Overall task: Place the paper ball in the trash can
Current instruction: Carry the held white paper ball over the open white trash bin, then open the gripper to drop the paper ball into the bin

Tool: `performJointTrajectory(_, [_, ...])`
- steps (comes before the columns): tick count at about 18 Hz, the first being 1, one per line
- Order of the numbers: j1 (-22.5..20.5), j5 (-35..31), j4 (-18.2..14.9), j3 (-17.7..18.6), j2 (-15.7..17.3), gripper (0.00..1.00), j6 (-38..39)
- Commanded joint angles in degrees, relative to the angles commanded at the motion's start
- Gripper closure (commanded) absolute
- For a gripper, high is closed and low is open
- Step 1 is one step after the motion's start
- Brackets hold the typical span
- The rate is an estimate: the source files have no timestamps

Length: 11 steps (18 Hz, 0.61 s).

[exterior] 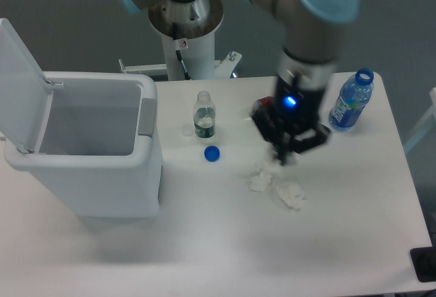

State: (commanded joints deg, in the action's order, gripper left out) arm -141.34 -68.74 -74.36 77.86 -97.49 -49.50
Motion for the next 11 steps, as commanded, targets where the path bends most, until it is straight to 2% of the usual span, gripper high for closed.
performJointTrajectory(4, [8.3, -0.2, 4.6, 3.6, 3.2, 0.94, 4.6])
performJointTrajectory(7, [12.0, 0.0, 4.7, 4.8, 4.1, 0.84, 4.8])
performJointTrajectory(8, [12.9, 0.0, 4.7, 5.1, 4.5, 0.68, 4.8])
performJointTrajectory(9, [13.7, -0.2, 4.9, 5.5, 4.6, 0.41, 4.4])
performJointTrajectory(10, [14.2, -0.3, 5.1, 5.6, 4.7, 0.1, 4.3])
performJointTrajectory(11, [14.3, -0.5, 4.9, 5.9, 4.8, 0.0, 4.7])
